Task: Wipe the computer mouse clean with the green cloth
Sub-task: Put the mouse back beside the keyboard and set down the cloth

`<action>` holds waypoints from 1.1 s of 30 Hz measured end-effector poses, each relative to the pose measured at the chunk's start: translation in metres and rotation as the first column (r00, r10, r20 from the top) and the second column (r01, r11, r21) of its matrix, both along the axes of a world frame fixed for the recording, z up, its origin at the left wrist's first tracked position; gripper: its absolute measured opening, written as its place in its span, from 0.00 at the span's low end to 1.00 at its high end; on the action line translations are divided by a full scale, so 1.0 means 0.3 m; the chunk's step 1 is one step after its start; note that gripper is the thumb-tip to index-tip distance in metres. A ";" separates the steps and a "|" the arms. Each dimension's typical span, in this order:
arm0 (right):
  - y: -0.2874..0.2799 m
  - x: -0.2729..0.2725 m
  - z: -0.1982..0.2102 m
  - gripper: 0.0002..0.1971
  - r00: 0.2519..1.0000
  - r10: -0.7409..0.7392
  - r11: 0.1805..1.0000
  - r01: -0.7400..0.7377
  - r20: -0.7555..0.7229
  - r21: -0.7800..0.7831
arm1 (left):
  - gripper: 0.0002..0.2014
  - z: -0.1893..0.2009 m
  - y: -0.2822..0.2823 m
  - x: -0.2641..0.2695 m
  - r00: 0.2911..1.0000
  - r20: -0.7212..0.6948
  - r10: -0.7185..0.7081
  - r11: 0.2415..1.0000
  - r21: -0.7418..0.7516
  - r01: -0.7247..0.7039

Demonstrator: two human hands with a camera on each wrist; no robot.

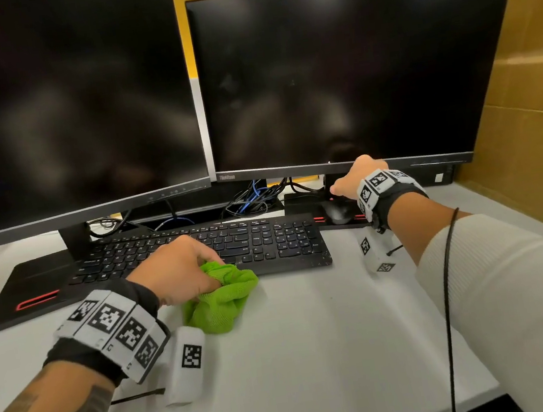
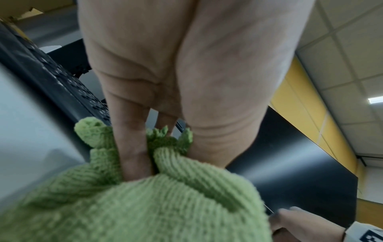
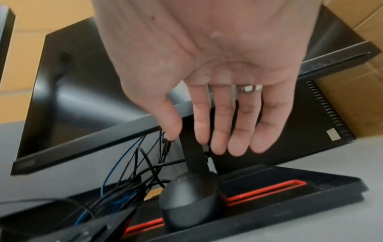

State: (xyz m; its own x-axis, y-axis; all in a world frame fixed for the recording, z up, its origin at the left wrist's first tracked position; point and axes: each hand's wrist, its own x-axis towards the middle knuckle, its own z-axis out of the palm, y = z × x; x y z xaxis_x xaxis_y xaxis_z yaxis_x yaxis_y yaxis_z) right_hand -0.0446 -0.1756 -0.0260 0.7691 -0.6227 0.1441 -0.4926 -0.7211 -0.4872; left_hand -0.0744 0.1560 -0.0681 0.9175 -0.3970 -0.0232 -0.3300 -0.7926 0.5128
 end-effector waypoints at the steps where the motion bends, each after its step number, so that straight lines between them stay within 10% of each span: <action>1: -0.014 -0.006 0.005 0.20 0.998 -0.023 0.999 0.021 0.056 0.033 | 0.12 0.001 0.000 -0.001 1.000 0.000 0.002 1.000 0.005 -0.002; 9: 0.003 -0.076 0.034 0.10 0.951 0.044 0.934 -0.148 0.307 0.326 | 0.07 0.033 -0.010 -0.046 0.993 0.099 0.071 0.996 -0.060 -0.065; 16: 0.294 -0.245 0.064 0.20 0.696 0.674 0.565 -0.702 0.249 0.433 | 0.06 0.098 -0.022 -0.102 0.956 0.221 0.192 0.909 -0.407 -0.088; 22: 0.508 -0.317 0.070 0.34 0.478 0.759 0.275 -0.850 0.441 0.449 | 0.18 0.147 0.006 -0.146 0.950 0.157 0.269 0.712 -0.696 -0.087; 33: 0.838 -0.328 0.121 0.08 0.476 0.561 0.418 -0.869 0.677 0.265 | 0.19 0.237 0.303 -0.342 0.981 0.097 0.168 0.734 -0.676 -0.060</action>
State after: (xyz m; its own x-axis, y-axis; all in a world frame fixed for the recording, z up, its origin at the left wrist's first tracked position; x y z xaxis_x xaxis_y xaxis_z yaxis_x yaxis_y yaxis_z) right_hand -0.1431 0.0757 0.0104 0.8881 0.0687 0.4546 0.4575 -0.2298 -0.8590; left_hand -0.1771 0.2470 0.0030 0.9280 -0.1522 0.3402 -0.3713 -0.3004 0.8786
